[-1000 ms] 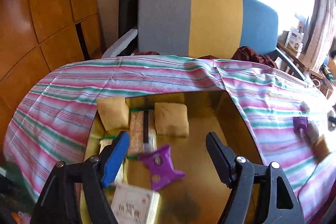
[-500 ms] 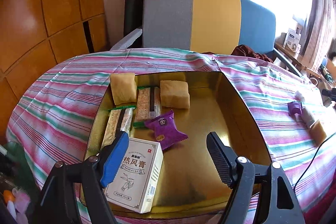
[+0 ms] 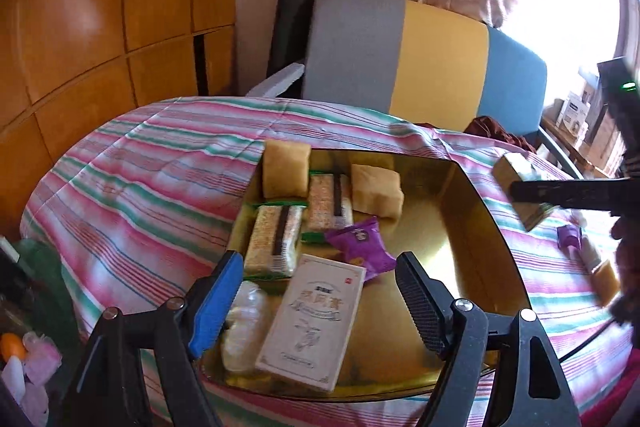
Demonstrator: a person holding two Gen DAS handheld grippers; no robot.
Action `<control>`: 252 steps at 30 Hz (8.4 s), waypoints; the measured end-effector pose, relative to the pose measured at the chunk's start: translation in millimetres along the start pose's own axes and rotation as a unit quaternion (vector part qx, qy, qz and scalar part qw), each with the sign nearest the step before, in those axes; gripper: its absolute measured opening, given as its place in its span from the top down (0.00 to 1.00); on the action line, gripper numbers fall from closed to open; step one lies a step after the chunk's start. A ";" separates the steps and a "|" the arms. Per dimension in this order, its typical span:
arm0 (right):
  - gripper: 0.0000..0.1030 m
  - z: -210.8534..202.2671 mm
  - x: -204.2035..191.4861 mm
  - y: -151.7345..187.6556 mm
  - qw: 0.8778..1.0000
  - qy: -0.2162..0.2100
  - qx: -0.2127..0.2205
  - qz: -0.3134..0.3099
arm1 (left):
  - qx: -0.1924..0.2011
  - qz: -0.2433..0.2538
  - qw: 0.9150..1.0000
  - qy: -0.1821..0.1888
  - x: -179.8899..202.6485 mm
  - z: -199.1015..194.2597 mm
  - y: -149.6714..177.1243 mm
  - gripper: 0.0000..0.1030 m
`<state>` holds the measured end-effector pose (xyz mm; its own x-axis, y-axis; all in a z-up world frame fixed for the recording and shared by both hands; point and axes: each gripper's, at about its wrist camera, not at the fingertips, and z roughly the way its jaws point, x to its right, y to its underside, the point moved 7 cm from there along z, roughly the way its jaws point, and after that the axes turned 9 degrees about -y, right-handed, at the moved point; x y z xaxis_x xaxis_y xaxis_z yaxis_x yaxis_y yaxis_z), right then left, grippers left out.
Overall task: Organize objects
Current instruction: 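Lower the green box into the gold tray and open the right tool, then grasp the remaining purple snack packet with the left tool while the right tool returns to the table, then reach the right tool toward the white plastic bag on the table, then close the right tool on the white plastic bag, then carry the purple packet into the gold tray and open the left tool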
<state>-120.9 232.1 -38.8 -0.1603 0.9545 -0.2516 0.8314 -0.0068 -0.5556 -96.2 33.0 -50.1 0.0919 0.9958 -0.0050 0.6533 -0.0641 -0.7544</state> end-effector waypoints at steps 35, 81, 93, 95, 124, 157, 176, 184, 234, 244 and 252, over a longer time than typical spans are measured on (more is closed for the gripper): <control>0.60 24.0 19.7 16.9 0.999 0.032 0.017 0.025 | -0.007 -0.019 1.000 -0.004 -13.0 -1.0 7.7 0.18; 0.59 -183.2 316.7 196.9 0.854 0.139 0.197 0.460 | -0.038 0.241 0.957 0.160 298.7 -3.5 18.4 0.23; 0.59 -179.1 318.8 199.5 0.849 0.093 0.199 0.480 | 0.009 0.440 0.871 0.220 431.0 31.9 41.2 0.20; 0.59 -178.0 319.1 200.6 0.848 0.083 0.199 0.484 | 0.025 0.477 0.849 0.224 446.7 40.6 47.7 0.20; 0.59 -168.9 320.0 200.7 0.853 0.067 0.183 0.485 | -0.046 0.345 0.902 0.255 428.1 36.4 60.8 0.68; 0.59 -88.2 411.0 79.9 0.938 0.212 0.002 0.273 | -0.074 0.237 0.926 0.283 356.7 30.2 94.0 0.67; 0.72 -100.8 406.5 73.3 0.945 0.214 0.020 0.246 | -0.076 0.230 0.926 0.291 355.9 31.1 94.3 0.66; 0.57 -81.1 432.3 59.6 0.939 0.224 0.003 0.260 | -0.076 0.231 0.925 0.291 355.5 31.1 94.3 0.66; 0.70 -65.3 240.5 165.8 0.973 0.073 -0.033 0.219 | -0.047 0.233 0.941 0.242 345.5 30.0 93.4 0.67; 0.71 -60.4 243.5 167.6 0.972 0.078 -0.041 0.216 | -0.043 0.218 0.945 0.239 336.3 24.1 86.9 0.68; 0.71 -59.8 242.4 169.3 0.973 0.090 -0.047 0.207 | -0.030 0.234 0.936 0.262 325.0 -9.2 85.4 0.68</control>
<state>12.8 480.2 -146.4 0.2868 0.9127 -0.2911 0.8515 -0.3821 -0.3590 -3.6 350.6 -110.2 0.7236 0.6901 0.0088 0.4894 -0.5042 -0.7116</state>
